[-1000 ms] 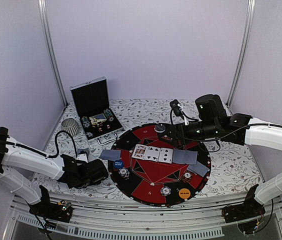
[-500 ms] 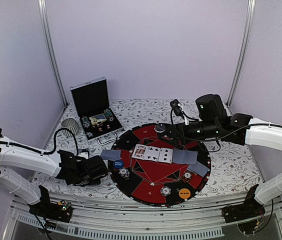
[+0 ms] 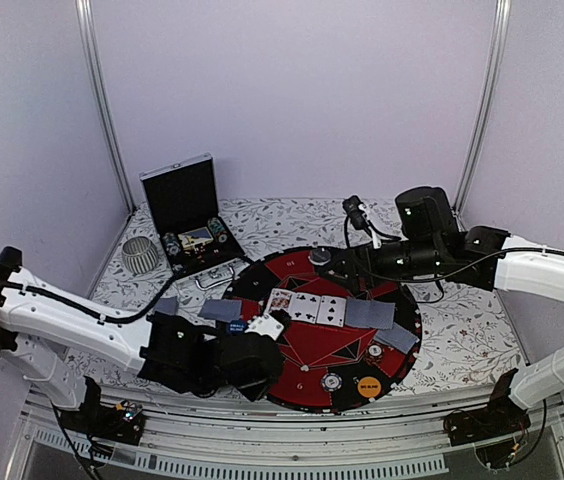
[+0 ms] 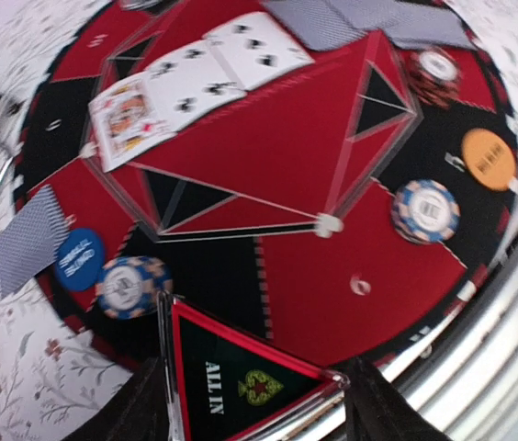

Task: Distribute texas hold em gaming equipment
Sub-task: Place the all-in button in the small blind area.

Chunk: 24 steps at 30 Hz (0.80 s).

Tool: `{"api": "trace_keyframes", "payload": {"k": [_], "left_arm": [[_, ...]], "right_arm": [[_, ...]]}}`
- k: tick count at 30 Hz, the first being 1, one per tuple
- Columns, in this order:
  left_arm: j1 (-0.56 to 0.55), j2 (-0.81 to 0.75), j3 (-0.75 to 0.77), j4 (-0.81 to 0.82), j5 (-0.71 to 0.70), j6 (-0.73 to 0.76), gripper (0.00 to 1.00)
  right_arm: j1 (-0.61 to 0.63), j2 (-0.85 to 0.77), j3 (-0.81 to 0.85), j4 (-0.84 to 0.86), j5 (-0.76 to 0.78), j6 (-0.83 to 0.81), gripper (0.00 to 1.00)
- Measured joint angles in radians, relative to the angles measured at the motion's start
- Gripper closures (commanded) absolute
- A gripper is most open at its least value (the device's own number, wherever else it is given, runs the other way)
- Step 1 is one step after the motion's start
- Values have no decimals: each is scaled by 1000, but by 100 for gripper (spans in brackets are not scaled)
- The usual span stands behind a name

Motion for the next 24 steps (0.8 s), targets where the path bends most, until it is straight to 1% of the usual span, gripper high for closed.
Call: {"api": "trace_keyframes", "payload": {"k": [3, 7, 10, 13, 18, 19, 20, 21, 22, 24], "left_arm": [[-37, 85, 26, 79, 73, 145, 45], [-21, 156, 24, 121, 156, 245, 46], [13, 188, 11, 149, 199, 276, 47], [53, 227, 11, 166, 228, 291, 45], [80, 262, 11, 175, 257, 287, 44], [85, 262, 11, 177, 263, 284, 41], [92, 262, 10, 181, 267, 277, 37], [101, 262, 10, 182, 271, 272, 31], [108, 262, 9, 183, 273, 269, 24], [117, 262, 7, 185, 276, 263, 16]], "right_arm": [[0, -28, 0, -9, 14, -5, 29], [-5, -64, 0, -17, 25, -8, 28], [-10, -88, 0, -20, 34, -8, 28], [-14, -97, 0, -20, 39, -8, 28], [-14, -97, 0, -27, 40, -8, 28], [-14, -97, 0, -27, 40, -8, 28], [-14, -97, 0, -28, 40, -8, 28], [-14, -97, 0, -28, 40, -8, 28], [-14, -97, 0, -28, 40, -8, 28], [-14, -97, 0, -28, 40, -8, 26]]}}
